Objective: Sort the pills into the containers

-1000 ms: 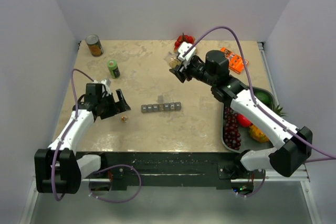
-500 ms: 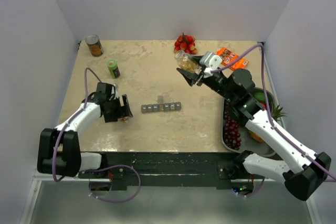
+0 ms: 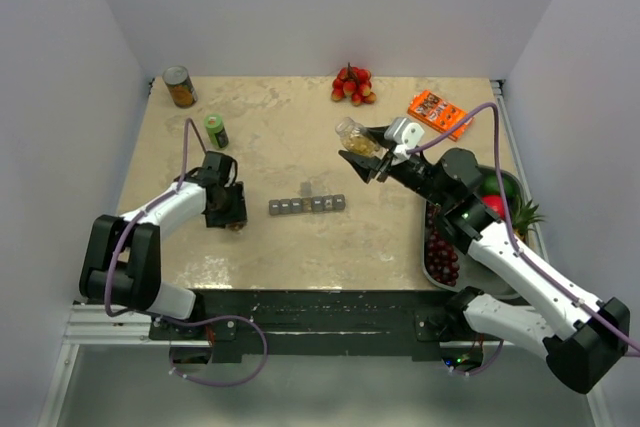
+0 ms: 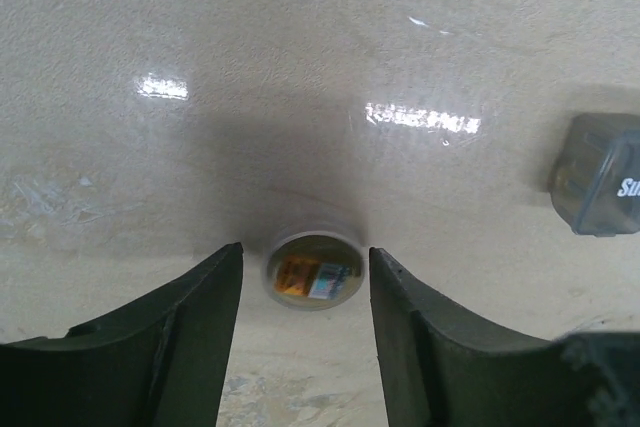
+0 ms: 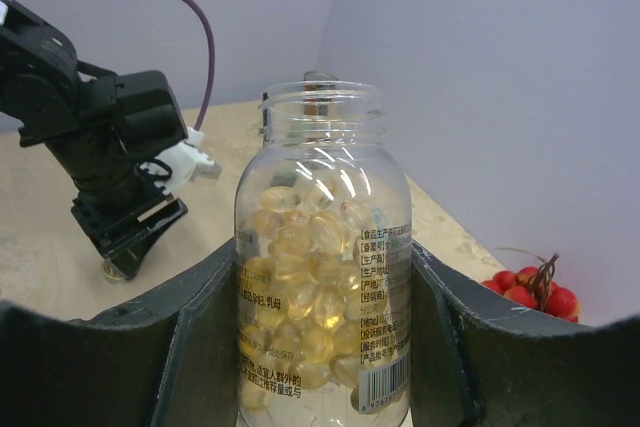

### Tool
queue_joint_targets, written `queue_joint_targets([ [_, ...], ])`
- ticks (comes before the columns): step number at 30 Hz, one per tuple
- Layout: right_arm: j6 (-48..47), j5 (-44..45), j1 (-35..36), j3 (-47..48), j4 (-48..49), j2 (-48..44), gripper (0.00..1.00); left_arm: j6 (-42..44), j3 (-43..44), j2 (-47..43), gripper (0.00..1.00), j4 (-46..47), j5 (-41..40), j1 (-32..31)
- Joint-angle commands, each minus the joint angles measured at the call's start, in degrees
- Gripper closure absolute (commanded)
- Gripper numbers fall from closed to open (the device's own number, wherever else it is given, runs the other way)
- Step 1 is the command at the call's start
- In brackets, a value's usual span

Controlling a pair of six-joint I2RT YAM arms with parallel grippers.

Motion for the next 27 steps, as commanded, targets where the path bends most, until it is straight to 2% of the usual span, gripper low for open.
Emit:
queue_joint_targets([
  [1, 1.3, -1.0, -0.3, -0.6, 4.8, -1.8, 1.0, 1.6, 2.7, 2.1, 0.43, -0.4, -2.7, -0.9],
  [11, 1.6, -1.2, -1.1, -0.6, 3.9, -1.8, 1.0, 1.8, 3.1, 3.3, 0.41, -2.0, -5.3, -3.1],
  [12, 1.6, -1.9, -1.3, -0.5, 3.0, -1.7, 1.0, 1.9, 3.2, 3.5, 0.43, -2.1, -5.7, -3.1],
  [16, 1.6, -5.9, -1.7, 0.9, -0.9, -1.7, 1.0, 2.5, 3.3, 3.4, 0.75, -1.6, -5.8, -3.1],
  [18, 1.6, -7.8, -2.0, 1.9, -3.3, -1.6, 1.0, 3.2, 3.3, 2.0, 0.83, -1.1, -4.6, -3.1],
  [19, 1.5, -9.7, -2.2, 2.3, -4.2, -1.6, 1.0, 3.4, 3.5, 1.0, 0.87, -1.0, -2.7, -3.1],
  [21, 1.0, -12.0, -2.8, 3.8, -7.8, -1.0, 1.0, 4.2, 4.0, -2.8, 0.9, -0.5, 0.6, -3.3],
  [24, -1.4, -18.6, -3.7, 6.5, -14.3, -0.1, 1.0, 5.4, 5.5, -8.6, 0.93, 1.4, 13.0, -3.7],
  [25, -3.4, -20.6, -3.9, 7.9, -16.5, 0.4, 1.0, 4.7, 6.4, -9.9, 0.93, 3.4, 21.9, -3.8],
  [27, -5.2, -25.7, -4.6, 8.9, -21.4, 0.8, 1.0, 2.4, 6.6, -13.2, 0.94, 7.1, 29.7, -4.2],
])
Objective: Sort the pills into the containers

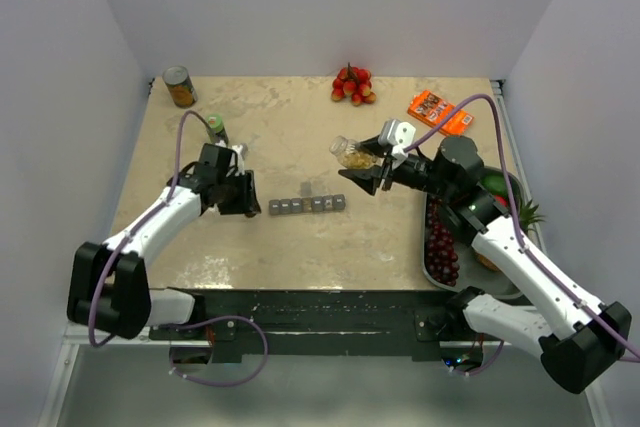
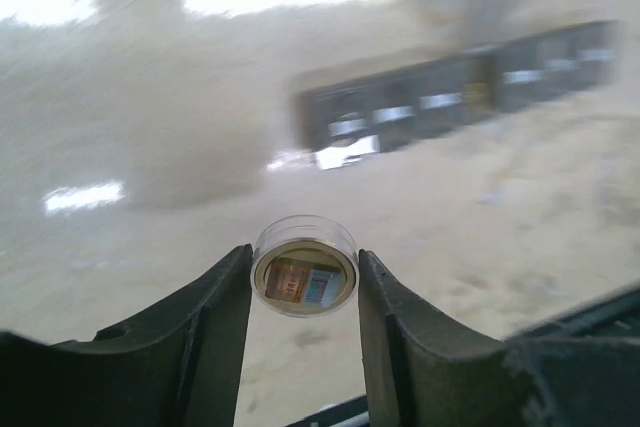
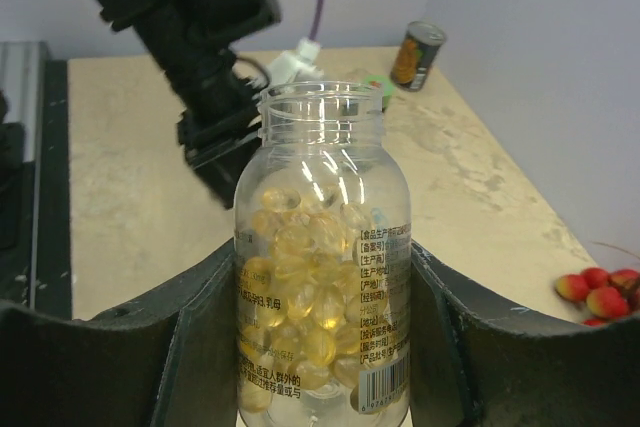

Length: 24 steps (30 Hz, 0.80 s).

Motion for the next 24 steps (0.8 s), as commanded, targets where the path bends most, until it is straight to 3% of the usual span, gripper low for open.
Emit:
queue_joint_targets([
  [1, -5.8, -12.6, -1.2, 6.1, -10.7, 0.8, 1.0, -4.4, 3.8, -8.0, 0.94, 13.2, 27.5, -1.3],
  [6, -9.0, -16.2, -2.7, 11.0, -25.2, 3.0, 1.0, -19.5, 1.5, -12.4, 0.94, 35.4, 41.0, -2.9],
  [10, -15.5, -16.7, -3.3, 19.2, -38.2, 7.7, 1.0, -35.6, -1.8, -13.0, 0.94, 59.1, 44.1, -4.2],
  [12, -16.6, -16.7, -3.5, 20.7, -41.6, 9.3, 1.0, -38.7, -2.1, -12.1, 0.94, 63.6, 44.3, -5.2],
  [19, -12.5, -15.5, -4.2, 18.5, -36.5, 8.5, 1.0, -47.4, -2.8, -8.6, 0.94, 78.1, 42.1, -9.6],
  [24, -12.0, -15.8, -4.4, 18.2, -36.2, 9.2, 1.0, -48.0, -2.2, -6.4, 0.94, 80.3, 40.9, -12.1],
])
